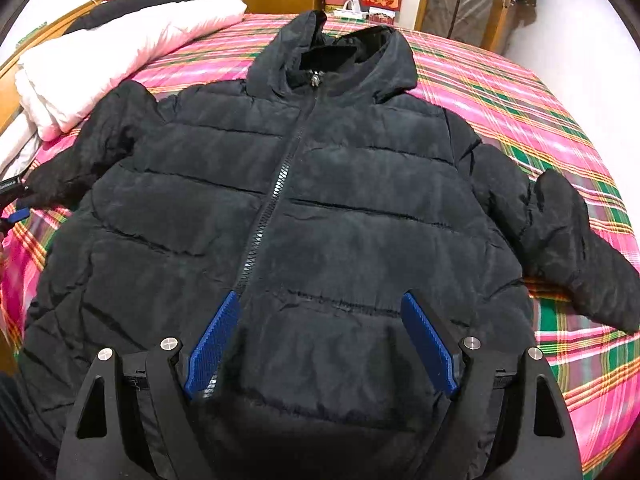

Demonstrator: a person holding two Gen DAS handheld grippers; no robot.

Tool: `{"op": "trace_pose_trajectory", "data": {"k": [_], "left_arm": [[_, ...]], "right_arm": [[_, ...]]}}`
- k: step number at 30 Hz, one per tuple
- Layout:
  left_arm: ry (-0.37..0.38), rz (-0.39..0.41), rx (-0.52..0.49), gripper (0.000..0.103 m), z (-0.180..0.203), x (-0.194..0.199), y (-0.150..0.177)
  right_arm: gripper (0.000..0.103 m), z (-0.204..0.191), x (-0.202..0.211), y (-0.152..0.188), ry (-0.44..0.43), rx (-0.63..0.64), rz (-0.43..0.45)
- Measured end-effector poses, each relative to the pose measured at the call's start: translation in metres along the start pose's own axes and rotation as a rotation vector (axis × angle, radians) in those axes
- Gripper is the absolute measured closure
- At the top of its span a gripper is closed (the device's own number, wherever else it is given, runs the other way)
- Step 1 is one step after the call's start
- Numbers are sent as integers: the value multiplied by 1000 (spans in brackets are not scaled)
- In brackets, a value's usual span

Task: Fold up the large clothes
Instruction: 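Grasp the black jacket's sleeve with the left gripper, then fold the held sleeve across the jacket body with the left gripper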

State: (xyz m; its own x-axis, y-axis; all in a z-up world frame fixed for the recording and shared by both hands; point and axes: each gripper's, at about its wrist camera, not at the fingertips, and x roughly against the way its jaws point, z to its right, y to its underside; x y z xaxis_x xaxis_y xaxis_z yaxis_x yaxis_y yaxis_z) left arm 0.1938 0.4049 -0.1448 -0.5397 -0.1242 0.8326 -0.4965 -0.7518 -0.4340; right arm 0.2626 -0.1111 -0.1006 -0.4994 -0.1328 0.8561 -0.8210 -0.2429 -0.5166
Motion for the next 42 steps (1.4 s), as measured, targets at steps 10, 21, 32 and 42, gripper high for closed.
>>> {"op": "trace_pose_trajectory", "data": {"k": [10, 21, 32, 42], "left_arm": [[-49, 65, -59, 66, 6, -29, -16], [132, 206, -186, 92, 80, 67, -25], [521, 261, -487, 93, 239, 167, 13], [643, 5, -615, 93, 334, 101, 118]], "right_arm": [[20, 5, -16, 2, 13, -9, -29], [20, 28, 5, 11, 22, -63, -6], [20, 66, 38, 30, 27, -160, 42], [20, 112, 34, 62, 72, -256, -3]]}}
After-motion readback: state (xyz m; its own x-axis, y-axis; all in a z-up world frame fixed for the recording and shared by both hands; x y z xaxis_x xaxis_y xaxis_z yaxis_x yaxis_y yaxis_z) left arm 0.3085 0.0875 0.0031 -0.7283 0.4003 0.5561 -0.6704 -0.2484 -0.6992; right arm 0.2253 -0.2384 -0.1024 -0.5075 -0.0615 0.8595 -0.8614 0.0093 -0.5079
